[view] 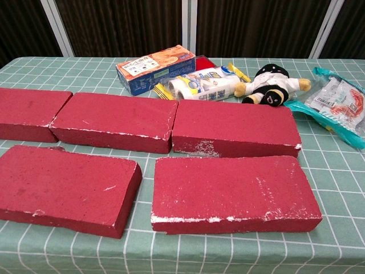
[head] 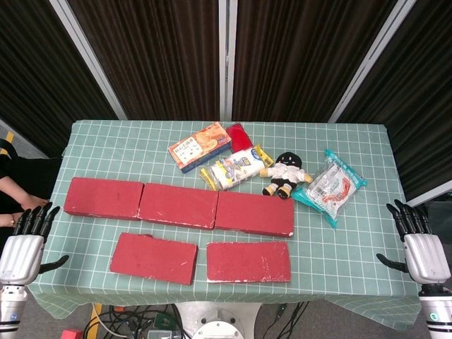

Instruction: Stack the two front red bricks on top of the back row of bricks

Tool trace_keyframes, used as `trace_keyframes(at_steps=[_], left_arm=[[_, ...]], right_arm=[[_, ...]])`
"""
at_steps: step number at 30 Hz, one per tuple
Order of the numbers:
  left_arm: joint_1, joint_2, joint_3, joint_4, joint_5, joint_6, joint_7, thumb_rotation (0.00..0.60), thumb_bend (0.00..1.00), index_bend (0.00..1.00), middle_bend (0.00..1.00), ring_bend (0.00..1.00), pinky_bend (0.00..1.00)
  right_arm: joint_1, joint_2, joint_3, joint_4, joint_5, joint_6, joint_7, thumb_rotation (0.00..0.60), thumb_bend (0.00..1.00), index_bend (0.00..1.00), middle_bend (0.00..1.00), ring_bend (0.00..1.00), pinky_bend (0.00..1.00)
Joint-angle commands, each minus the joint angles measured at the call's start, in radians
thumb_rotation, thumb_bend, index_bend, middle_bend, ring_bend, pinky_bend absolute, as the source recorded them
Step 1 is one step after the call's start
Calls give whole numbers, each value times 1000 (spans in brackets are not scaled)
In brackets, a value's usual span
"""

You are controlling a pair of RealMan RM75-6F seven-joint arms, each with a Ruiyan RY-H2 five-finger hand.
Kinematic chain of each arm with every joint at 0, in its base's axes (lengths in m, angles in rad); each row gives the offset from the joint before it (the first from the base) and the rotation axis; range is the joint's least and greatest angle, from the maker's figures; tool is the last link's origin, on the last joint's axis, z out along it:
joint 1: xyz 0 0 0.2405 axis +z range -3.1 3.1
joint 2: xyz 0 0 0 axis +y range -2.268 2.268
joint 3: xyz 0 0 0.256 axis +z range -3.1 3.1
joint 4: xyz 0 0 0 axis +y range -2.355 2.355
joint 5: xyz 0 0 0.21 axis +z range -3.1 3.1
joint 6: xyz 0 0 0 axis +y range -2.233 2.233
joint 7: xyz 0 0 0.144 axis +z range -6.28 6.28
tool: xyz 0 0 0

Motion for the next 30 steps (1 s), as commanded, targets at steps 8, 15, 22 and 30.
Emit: trace_keyframes(at_steps=[8, 15, 22, 30], left_arm=[[-6, 7, 5, -13, 19, -4, 3, 600, 0, 49, 0, 0, 0], [-20, 29, 49, -67, 70, -48, -15, 600, 0, 48, 0, 0, 0], [-60, -4, 87, -81, 113, -139, -2, 600, 0, 47, 0, 0, 0], [-156, -54, 82, -111, 109, -298, 48, 600, 0, 44, 0, 0, 0]], right_arm=[[-7, 9, 10, -18, -8, -6, -2, 600, 0, 0, 0, 0, 0], [-8, 19, 25, -32, -6, -9, 3, 600, 0, 0, 0, 0, 0], [-2, 40, 41, -33, 0, -21, 17, 600, 0, 0, 0, 0, 0], [-1, 44, 49, -27, 9, -35, 30, 600, 0, 0, 0, 0, 0]])
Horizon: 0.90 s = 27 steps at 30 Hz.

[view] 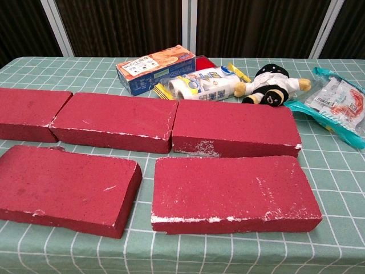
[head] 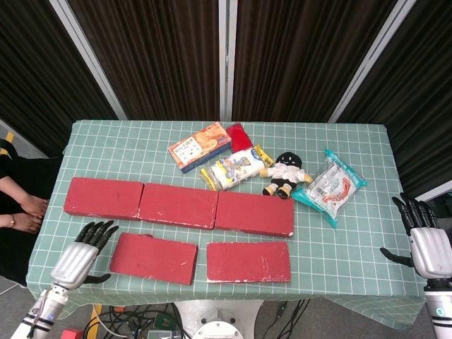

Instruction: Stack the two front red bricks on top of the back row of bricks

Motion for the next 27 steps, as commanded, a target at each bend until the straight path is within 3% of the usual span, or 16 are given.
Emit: trace_keyframes(at_steps=[1, 16, 27], left_arm=[[-44, -22, -4, -26, -9, -60, 24, 600, 0, 44, 0, 0, 0], [-186, -75, -42, -140, -182, -293, 185, 600, 0, 38, 0, 0, 0], [-257, -125, -52, -150, -261, -360, 252, 600, 0, 36, 0, 0, 0]], right_arm=[[0, -2, 0, 3, 2, -6, 0, 600, 0, 0, 0, 0, 0], [5, -7, 14, 19, 13, -26, 12, 600, 0, 0, 0, 0, 0], [4, -18, 18, 35, 24, -36, 20, 600, 0, 0, 0, 0, 0]])
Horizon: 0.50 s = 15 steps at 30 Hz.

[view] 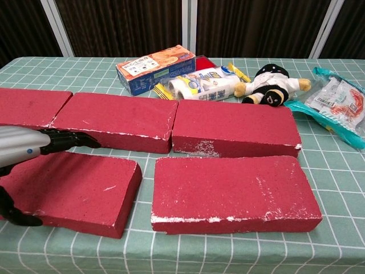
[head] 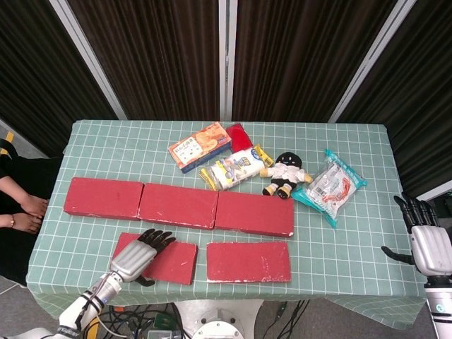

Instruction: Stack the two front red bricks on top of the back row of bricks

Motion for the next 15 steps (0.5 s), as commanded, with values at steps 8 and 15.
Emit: trace_keyframes(at_steps=[8, 15], left_arm=[[-47, -35, -8, 28, -99, -32, 40, 600, 0, 35, 0, 0, 0], [-54, -34, 1, 38, -130, -19, 28, 600, 0, 34, 2, 0, 0]], right_arm=[[-4, -4, 4, 9, 4, 1, 13, 600, 0, 0, 0, 0, 0], [-7, -10, 9, 26, 20, -7, 37, 600, 0, 0, 0, 0, 0]])
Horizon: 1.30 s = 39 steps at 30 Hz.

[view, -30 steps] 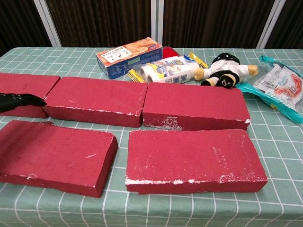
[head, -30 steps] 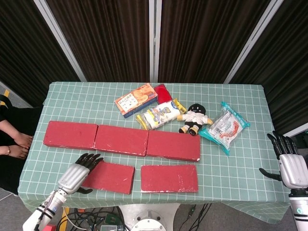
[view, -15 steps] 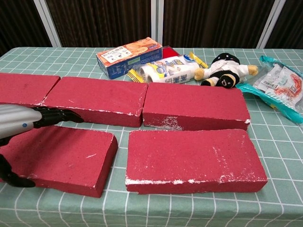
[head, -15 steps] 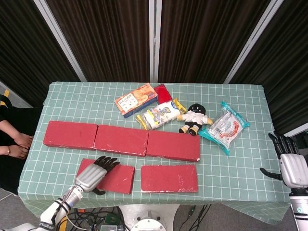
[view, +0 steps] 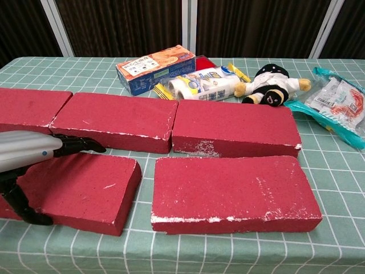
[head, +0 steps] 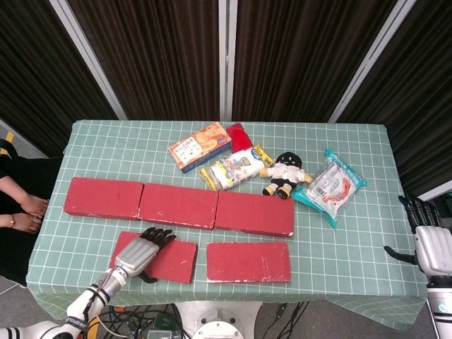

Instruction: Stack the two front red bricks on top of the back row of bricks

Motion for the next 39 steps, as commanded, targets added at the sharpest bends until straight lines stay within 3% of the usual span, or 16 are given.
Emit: trace_keyframes(at_steps=[1, 12, 16, 22, 29, 34, 39], left_arm=[[-1, -1, 6, 6, 1, 6, -8, 600, 0, 34, 9, 0, 0], [-8, -9, 26, 22, 28, 37, -15, 600, 2, 55, 160, 0, 0], [-6, -13, 30, 26, 40, 57, -15, 600, 34, 85, 176, 0, 0], [-1, 2, 36, 2, 51, 87, -3, 600, 60, 227, 188, 0, 0], [14, 78, 38, -80, 74, 143, -4, 600, 60, 241, 200, 0, 0], [-7, 165, -17, -118, 52, 150, -72, 600, 60, 241, 200, 0, 0], [-68, 215, -96, -71, -6, 93, -150, 600, 60, 241, 200, 0, 0]], right_arm=[[1, -1, 1, 3, 3, -5, 3, 600, 0, 0, 0, 0, 0], [2, -2, 6, -1, 5, -10, -2, 600, 0, 0, 0, 0, 0], [1, -3, 7, 1, 9, -12, 1, 600, 0, 0, 0, 0, 0], [-1, -3, 9, 5, 11, -11, 7, 600, 0, 0, 0, 0, 0], [-3, -2, 13, 11, 14, -10, 16, 600, 0, 0, 0, 0, 0], [-2, 3, 17, 8, 15, -9, 17, 600, 0, 0, 0, 0, 0], [-2, 13, 19, -8, 8, -3, 10, 600, 0, 0, 0, 0, 0]])
